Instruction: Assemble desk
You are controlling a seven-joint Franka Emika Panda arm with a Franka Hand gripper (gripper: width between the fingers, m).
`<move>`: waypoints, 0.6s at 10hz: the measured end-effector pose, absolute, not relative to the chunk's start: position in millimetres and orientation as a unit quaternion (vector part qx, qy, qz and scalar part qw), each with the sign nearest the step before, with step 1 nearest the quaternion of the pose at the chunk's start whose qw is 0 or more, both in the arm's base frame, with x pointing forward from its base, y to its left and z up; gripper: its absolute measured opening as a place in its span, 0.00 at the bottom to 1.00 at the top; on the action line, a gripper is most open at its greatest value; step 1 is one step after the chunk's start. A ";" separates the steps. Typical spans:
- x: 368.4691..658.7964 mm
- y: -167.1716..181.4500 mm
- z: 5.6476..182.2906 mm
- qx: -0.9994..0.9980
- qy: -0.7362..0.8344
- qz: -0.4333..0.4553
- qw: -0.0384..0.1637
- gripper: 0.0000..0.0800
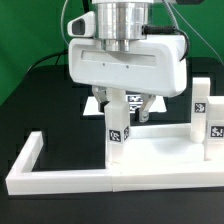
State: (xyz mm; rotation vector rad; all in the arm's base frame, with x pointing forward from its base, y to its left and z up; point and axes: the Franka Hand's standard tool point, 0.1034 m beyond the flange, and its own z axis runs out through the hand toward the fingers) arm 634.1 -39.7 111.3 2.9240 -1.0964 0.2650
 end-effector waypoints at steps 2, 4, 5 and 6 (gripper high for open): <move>632.1 -42.8 110.5 0.928 -0.362 0.083 0.004 0.36; 631.7 -44.0 110.4 0.898 -0.432 0.083 -0.002 0.36; 631.4 -44.7 110.4 0.876 -0.476 0.082 -0.005 0.36; 629.6 -42.5 110.3 0.836 -0.543 0.073 -0.010 0.36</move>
Offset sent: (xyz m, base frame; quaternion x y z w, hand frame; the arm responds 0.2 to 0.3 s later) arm 0.0000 0.0000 0.0000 0.0000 0.0000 0.1296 0.9916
